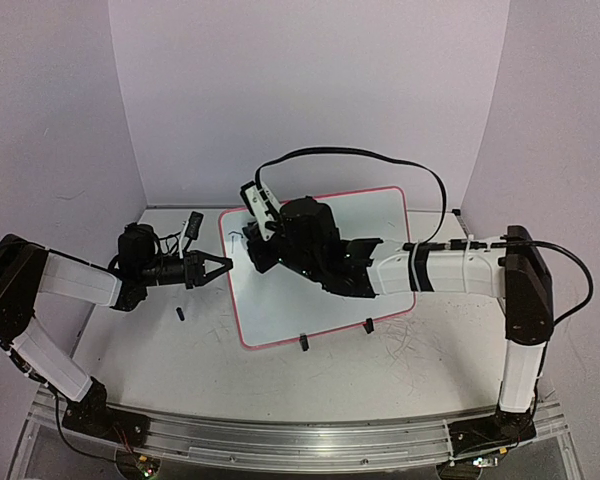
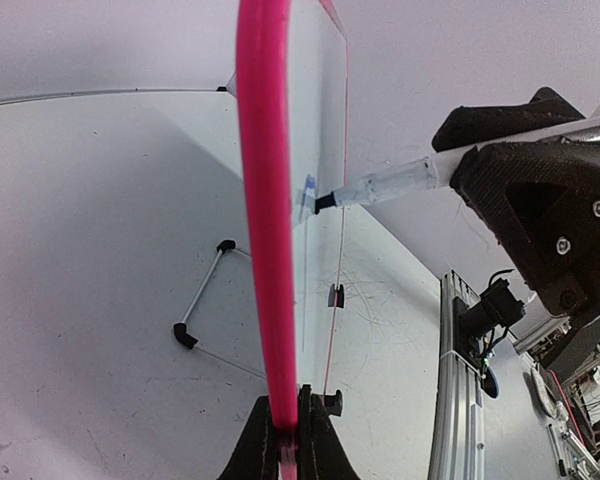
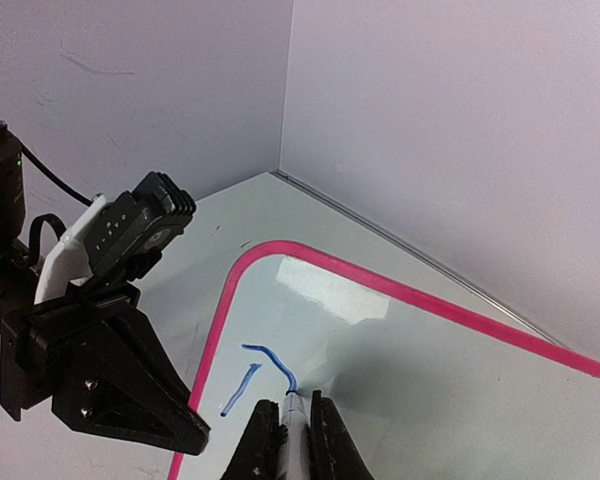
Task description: Write a sentence on the whiteboard
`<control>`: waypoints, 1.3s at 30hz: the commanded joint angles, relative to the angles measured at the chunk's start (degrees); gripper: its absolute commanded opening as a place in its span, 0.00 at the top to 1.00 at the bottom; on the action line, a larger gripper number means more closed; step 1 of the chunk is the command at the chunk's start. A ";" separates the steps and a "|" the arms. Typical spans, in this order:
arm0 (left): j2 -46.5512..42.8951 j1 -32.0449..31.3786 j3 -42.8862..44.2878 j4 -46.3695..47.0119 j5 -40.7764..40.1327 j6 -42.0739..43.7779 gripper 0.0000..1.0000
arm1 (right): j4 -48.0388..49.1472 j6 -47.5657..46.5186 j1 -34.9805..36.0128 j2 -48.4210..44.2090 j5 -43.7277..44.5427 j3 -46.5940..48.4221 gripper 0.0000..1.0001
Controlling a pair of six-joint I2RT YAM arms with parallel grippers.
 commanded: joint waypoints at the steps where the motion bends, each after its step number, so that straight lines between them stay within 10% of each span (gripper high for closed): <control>1: -1.27 -0.48 1.63 0.33 -0.45 4.09 1.00 | -1.06 1.86 -0.47 -2.17 0.33 -1.89 1.00; 39: -1.55 -0.46 1.79 -0.01 -0.49 3.92 1.00 | -1.89 5.01 1.19 1.47 -3.17 2.36 1.00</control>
